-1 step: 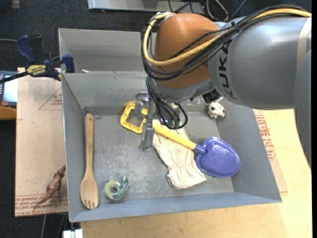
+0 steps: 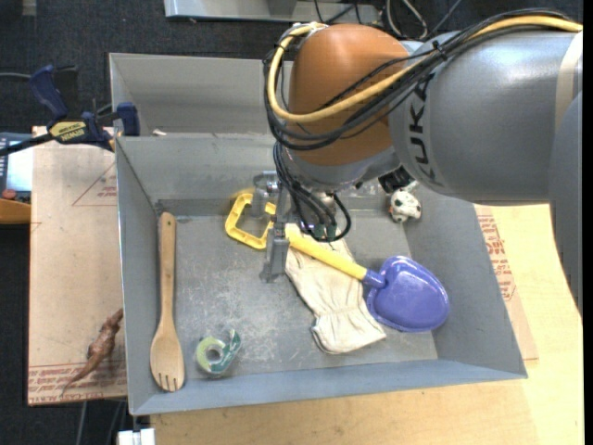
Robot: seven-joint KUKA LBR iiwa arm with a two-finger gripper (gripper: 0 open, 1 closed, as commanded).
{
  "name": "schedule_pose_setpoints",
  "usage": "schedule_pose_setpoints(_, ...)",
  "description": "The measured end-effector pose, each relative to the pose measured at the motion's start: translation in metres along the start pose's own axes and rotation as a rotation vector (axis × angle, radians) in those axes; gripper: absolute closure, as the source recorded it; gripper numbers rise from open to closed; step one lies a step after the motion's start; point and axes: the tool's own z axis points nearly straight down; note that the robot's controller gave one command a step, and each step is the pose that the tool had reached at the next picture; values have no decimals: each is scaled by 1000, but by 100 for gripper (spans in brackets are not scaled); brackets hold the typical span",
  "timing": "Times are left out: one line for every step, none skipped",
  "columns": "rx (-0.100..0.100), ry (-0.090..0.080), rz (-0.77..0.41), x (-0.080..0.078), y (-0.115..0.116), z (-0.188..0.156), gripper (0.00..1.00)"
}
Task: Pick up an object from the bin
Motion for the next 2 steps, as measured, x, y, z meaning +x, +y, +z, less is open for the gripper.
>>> schedule_pose_setpoints(-2,-1,20,-11,9,54,100)
schedule_pose_setpoints(-2,-1,20,-11,9,54,100)
